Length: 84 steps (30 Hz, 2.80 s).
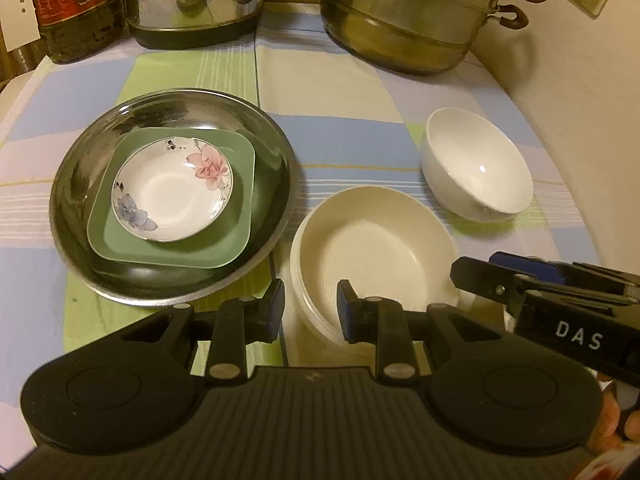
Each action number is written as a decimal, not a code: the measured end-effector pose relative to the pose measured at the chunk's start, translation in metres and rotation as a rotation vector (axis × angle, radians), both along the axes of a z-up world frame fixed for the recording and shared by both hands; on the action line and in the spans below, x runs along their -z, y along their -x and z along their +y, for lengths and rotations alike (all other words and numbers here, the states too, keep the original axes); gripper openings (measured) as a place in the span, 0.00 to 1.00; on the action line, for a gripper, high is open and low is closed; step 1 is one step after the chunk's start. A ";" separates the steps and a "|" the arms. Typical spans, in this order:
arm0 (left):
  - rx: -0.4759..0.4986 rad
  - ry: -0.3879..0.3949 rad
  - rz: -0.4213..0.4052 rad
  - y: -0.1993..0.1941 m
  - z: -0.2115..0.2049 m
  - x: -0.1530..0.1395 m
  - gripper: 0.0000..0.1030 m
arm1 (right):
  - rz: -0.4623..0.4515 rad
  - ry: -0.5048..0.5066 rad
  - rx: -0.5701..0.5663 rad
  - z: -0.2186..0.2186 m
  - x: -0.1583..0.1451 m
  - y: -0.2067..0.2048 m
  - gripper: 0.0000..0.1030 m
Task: Organize plates and bowls
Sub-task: 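Move the open right gripper toward the rim of the large cream bowl, then close the right gripper on the cream bowl rim, then carry the cream bowl with the right gripper onto the white flowered bowl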
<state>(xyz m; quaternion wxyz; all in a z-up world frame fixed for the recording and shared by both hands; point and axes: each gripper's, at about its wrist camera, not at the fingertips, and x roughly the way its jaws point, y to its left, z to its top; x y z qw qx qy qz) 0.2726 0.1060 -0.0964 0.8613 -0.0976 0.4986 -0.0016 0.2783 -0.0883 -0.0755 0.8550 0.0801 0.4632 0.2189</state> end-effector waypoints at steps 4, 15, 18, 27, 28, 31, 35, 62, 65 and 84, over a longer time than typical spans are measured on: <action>0.004 0.006 0.014 -0.006 0.002 0.006 0.24 | 0.012 0.018 -0.001 0.005 0.009 -0.010 0.35; 0.020 0.040 0.025 -0.010 0.006 0.016 0.18 | 0.066 0.021 -0.008 0.010 0.027 -0.021 0.15; 0.030 0.037 0.023 -0.009 0.005 0.016 0.17 | 0.065 0.028 -0.008 0.011 0.026 -0.020 0.14; 0.049 0.035 -0.018 -0.002 0.005 -0.010 0.16 | 0.051 0.002 0.007 0.006 0.007 -0.014 0.14; 0.054 0.030 -0.023 -0.002 0.004 -0.015 0.16 | 0.044 -0.001 0.008 0.005 0.003 -0.013 0.14; 0.067 0.019 -0.038 -0.004 0.001 -0.028 0.17 | 0.036 -0.006 0.013 0.003 -0.009 -0.013 0.14; 0.091 0.022 -0.074 -0.010 -0.005 -0.044 0.17 | 0.012 -0.012 0.030 -0.002 -0.026 -0.015 0.14; 0.244 0.038 -0.119 -0.111 -0.086 -0.044 0.17 | 0.041 -0.004 0.258 -0.080 -0.040 -0.087 0.14; 0.245 0.033 -0.110 -0.114 -0.088 -0.039 0.17 | 0.059 0.001 0.264 -0.081 -0.032 -0.091 0.14; 0.245 0.033 -0.060 -0.122 -0.086 -0.022 0.17 | 0.106 0.025 0.250 -0.078 -0.016 -0.102 0.14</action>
